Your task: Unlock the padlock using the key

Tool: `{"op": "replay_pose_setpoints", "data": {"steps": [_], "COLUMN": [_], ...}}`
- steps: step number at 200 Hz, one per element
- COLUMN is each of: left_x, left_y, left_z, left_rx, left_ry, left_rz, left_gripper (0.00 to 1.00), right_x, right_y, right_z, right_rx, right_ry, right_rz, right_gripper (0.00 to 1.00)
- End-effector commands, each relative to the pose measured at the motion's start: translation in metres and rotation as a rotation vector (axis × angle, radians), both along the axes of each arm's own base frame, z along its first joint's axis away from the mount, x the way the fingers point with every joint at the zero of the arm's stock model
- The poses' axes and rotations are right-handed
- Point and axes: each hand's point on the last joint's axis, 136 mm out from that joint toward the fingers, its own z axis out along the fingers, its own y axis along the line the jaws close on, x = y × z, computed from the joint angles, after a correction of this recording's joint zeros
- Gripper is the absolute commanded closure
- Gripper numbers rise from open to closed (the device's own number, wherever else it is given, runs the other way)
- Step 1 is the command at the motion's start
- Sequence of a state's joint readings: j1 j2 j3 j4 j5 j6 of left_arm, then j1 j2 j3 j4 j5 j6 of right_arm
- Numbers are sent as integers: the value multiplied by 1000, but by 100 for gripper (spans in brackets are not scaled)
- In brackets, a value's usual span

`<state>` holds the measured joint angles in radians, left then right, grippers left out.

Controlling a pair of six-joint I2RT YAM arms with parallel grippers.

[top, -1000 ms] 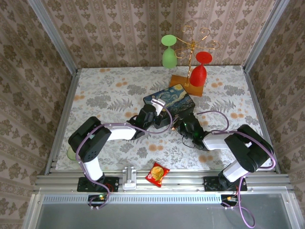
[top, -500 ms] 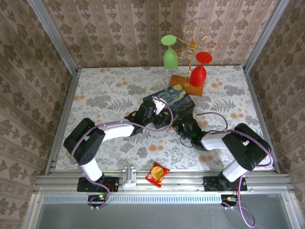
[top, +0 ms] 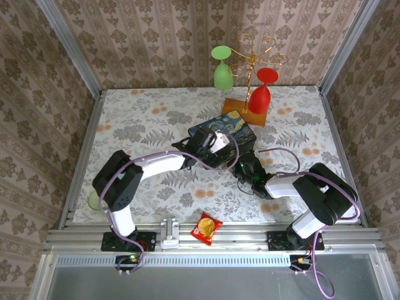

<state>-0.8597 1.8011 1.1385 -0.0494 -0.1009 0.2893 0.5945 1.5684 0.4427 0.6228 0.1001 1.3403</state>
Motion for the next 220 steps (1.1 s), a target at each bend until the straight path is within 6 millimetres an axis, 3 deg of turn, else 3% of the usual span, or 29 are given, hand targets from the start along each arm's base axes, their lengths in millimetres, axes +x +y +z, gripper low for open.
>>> {"op": "replay_pose_setpoints", "data": {"steps": [1, 40, 71, 86, 99, 120, 189, 207, 220], "left_x": [-25, -27, -35, -41, -44, -49, -57, -58, -58], "left_y": [25, 31, 45, 51, 54, 54, 62, 64, 65], "left_z": [-49, -50, -71, -80, -85, -87, -88, -87, -87], "left_rx": [232, 235, 354, 381, 396, 416, 470, 473, 479], "left_ry": [94, 124, 129, 149, 145, 149, 164, 166, 162], "left_rz": [-38, -27, -50, -56, -59, -74, -80, -75, -72], "left_gripper": [6, 15, 26, 42, 35, 33, 45, 53, 53], "right_x": [-3, -5, -3, 3, 8, 14, 16, 15, 15], "right_y": [-4, -6, -15, -18, -20, -21, -38, -44, -49], "right_z": [-11, -14, -5, 3, 4, 6, 32, 27, 19], "right_rx": [-5, -3, 13, 32, 62, 93, 53, 47, 69], "right_ry": [22, 26, -19, -68, -84, -93, -151, -112, -89], "right_rz": [-22, -32, -59, -56, -63, -76, -116, -133, -160], "right_gripper": [99, 99, 100, 99, 99, 99, 100, 100, 100]}}
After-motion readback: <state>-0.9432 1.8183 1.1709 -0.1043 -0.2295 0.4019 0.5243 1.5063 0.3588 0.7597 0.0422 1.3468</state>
